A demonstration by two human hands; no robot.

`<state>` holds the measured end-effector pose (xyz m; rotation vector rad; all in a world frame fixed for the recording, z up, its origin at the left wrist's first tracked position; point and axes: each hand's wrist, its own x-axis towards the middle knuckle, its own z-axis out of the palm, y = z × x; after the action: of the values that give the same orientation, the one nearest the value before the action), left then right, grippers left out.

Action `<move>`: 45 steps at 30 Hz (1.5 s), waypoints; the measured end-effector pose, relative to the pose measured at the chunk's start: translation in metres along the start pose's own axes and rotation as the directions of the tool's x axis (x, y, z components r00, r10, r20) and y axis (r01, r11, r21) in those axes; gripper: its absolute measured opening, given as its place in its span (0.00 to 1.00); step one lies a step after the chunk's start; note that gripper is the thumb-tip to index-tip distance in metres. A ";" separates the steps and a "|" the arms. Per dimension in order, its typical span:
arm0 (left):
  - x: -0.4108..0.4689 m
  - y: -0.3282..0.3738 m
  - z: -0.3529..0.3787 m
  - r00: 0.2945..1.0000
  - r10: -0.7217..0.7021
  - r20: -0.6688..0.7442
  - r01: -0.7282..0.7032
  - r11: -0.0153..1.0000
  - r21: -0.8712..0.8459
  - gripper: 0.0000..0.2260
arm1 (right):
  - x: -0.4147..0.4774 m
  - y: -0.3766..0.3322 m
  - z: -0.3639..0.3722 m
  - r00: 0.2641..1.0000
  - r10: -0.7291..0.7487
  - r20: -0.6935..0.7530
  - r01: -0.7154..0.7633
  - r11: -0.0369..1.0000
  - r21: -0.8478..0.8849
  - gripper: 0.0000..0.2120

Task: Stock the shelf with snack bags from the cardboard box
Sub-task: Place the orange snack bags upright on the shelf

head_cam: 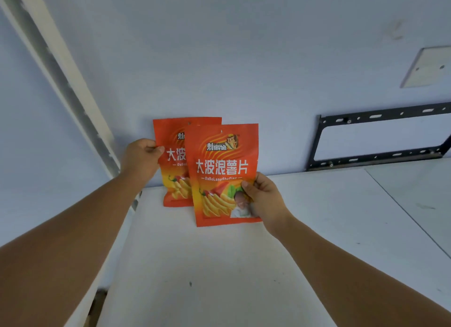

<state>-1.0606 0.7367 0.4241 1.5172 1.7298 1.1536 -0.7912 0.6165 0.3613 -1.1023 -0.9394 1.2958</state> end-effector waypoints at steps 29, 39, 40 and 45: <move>-0.099 0.008 0.017 0.959 0.073 0.272 -0.106 0.989 0.107 0.05 | 0.028 -0.007 -0.016 0.989 -0.103 -0.109 0.006 0.751 -0.660 0.10; -0.141 0.071 0.109 0.782 0.213 0.586 -0.305 0.950 0.061 0.04 | -0.064 -0.064 -0.107 0.986 -0.133 -0.100 0.011 0.649 -0.761 0.09; -0.149 0.080 0.121 0.759 0.225 0.611 -0.317 0.947 0.046 0.04 | -0.075 -0.070 -0.120 0.984 -0.133 -0.119 -0.007 0.641 -0.767 0.10; -0.201 0.131 0.188 0.637 0.259 0.727 -0.386 0.923 0.009 0.03 | -0.144 -0.095 -0.198 0.963 -0.153 -0.223 -0.079 0.629 -0.773 0.12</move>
<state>-0.7964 0.5852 0.4238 2.0814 1.0399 0.4235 -0.5867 0.4595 0.4150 -1.8670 -1.3533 0.6293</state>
